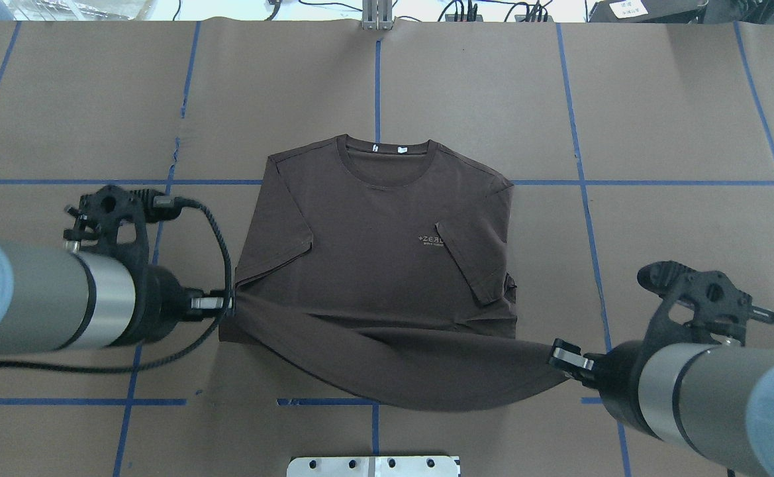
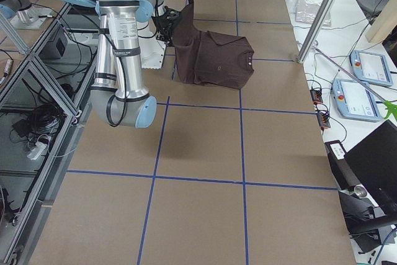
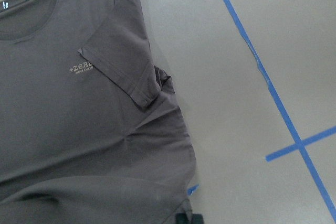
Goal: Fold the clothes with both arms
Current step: 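Lift the hem with both grippers and fold it toward the collar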
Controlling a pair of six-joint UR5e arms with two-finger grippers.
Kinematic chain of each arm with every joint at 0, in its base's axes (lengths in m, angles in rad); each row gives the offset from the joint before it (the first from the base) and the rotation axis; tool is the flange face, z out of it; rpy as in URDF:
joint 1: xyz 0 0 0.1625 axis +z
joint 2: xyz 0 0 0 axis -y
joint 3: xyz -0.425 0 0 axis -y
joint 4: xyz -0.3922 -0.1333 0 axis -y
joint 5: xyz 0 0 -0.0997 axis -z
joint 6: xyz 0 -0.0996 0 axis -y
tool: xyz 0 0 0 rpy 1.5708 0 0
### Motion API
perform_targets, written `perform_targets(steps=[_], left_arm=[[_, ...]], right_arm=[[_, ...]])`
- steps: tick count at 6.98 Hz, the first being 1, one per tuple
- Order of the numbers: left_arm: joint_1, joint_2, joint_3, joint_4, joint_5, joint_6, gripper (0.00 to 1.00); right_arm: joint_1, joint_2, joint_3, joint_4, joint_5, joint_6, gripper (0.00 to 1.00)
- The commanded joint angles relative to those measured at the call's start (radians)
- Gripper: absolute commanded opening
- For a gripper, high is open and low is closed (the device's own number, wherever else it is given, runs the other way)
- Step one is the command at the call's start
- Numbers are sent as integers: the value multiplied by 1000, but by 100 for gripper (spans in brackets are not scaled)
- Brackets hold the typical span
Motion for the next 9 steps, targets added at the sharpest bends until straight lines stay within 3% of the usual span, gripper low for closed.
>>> perform_targets(steps=[1, 2, 4, 6, 9], left_arm=[[-224, -101, 201, -11, -56, 224, 0], [-291, -138, 274, -16, -71, 281, 0], [-310, -192, 419, -116, -70, 294, 0], [-309, -204, 597, -297, -62, 294, 0], [-306, -269, 846, -469, -56, 294, 0]], right_arm=[[145, 127, -219, 8, 16, -87, 0], [159, 143, -255, 9, 16, -89, 0], [219, 149, -328, 57, 16, -130, 0], [297, 164, -524, 261, 45, -177, 0], [395, 227, -823, 459, 57, -250, 0]])
